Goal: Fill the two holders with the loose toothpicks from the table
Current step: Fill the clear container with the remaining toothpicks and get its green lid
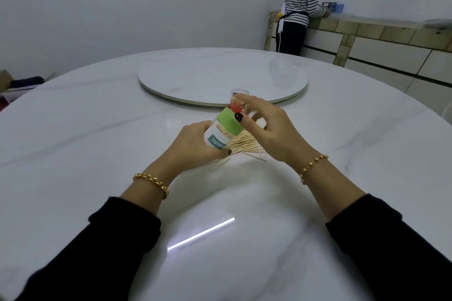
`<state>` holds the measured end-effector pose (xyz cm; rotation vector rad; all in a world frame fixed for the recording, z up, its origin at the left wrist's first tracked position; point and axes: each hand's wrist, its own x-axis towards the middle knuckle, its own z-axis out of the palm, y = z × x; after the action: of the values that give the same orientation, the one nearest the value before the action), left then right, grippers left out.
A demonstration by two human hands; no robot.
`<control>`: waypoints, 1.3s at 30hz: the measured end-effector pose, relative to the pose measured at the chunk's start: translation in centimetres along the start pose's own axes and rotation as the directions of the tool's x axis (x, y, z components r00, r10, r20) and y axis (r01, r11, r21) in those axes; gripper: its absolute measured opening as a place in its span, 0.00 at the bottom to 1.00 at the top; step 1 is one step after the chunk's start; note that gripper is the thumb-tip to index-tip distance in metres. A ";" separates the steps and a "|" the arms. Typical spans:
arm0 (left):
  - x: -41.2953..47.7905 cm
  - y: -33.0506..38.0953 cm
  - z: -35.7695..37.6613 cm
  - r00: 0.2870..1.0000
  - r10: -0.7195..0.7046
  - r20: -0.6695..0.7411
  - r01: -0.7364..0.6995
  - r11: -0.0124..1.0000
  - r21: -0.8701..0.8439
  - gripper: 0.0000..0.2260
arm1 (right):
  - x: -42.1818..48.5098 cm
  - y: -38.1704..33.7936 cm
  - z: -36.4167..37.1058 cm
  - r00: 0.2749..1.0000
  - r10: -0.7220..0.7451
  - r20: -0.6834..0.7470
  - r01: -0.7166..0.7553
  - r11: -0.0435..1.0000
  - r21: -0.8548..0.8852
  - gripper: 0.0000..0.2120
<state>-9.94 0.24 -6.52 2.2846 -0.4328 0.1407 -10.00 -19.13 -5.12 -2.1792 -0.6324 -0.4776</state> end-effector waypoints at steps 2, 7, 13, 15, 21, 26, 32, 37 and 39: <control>0.0 0.0 0.2 0.998 0.021 -0.053 -0.020 1.000 0.019 0.14 | 0.1 -0.1 0.0 0.994 0.107 0.022 -0.105 0.992 -0.077 0.33; 0.2 -0.3 0.5 0.994 0.066 -0.091 -0.060 0.996 0.073 0.16 | 0.3 -0.3 0.3 0.991 0.128 0.034 -0.125 0.989 -0.084 0.20; 0.2 -1.0 0.5 0.989 0.077 -0.122 -0.066 0.993 0.094 0.15 | 0.3 -0.5 -1.1 0.971 0.008 0.238 -0.010 1.000 0.008 0.36; 0.3 -0.9 0.8 0.992 0.073 -0.105 -0.061 0.992 0.113 0.15 | 0.2 -0.8 -0.7 0.979 0.093 0.181 -0.094 0.996 -0.005 0.35; 0.5 -1.3 1.2 0.994 0.070 -0.084 -0.060 0.992 0.113 0.15 | 0.1 -0.5 0.4 0.970 0.181 0.162 -0.177 0.984 -0.033 0.19; 0.5 -1.4 1.2 0.993 0.071 -0.091 -0.063 0.994 0.087 0.15 | 0.1 -0.4 -0.6 0.964 0.076 0.253 -0.100 0.991 0.084 0.33; 0.3 -1.0 1.0 0.996 0.078 -0.054 -0.072 0.992 0.100 0.21 | 0.0 -0.8 -0.1 0.974 0.208 0.092 -0.213 0.975 0.055 0.18; 0.1 -0.8 0.8 0.996 0.057 -0.072 -0.056 0.998 0.018 0.23 | 0.1 -1.0 -1.1 0.978 0.134 0.162 -0.157 0.978 0.138 0.22; 0.2 -0.7 0.8 0.995 0.043 -0.088 -0.046 0.998 -0.032 0.22 | 0.2 -0.9 -1.4 0.981 0.132 0.140 -0.155 0.973 0.173 0.23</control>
<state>-9.57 0.07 -7.52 2.2271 -0.4378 0.2532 -10.59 -19.64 -3.65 -2.0731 -0.5588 -0.1957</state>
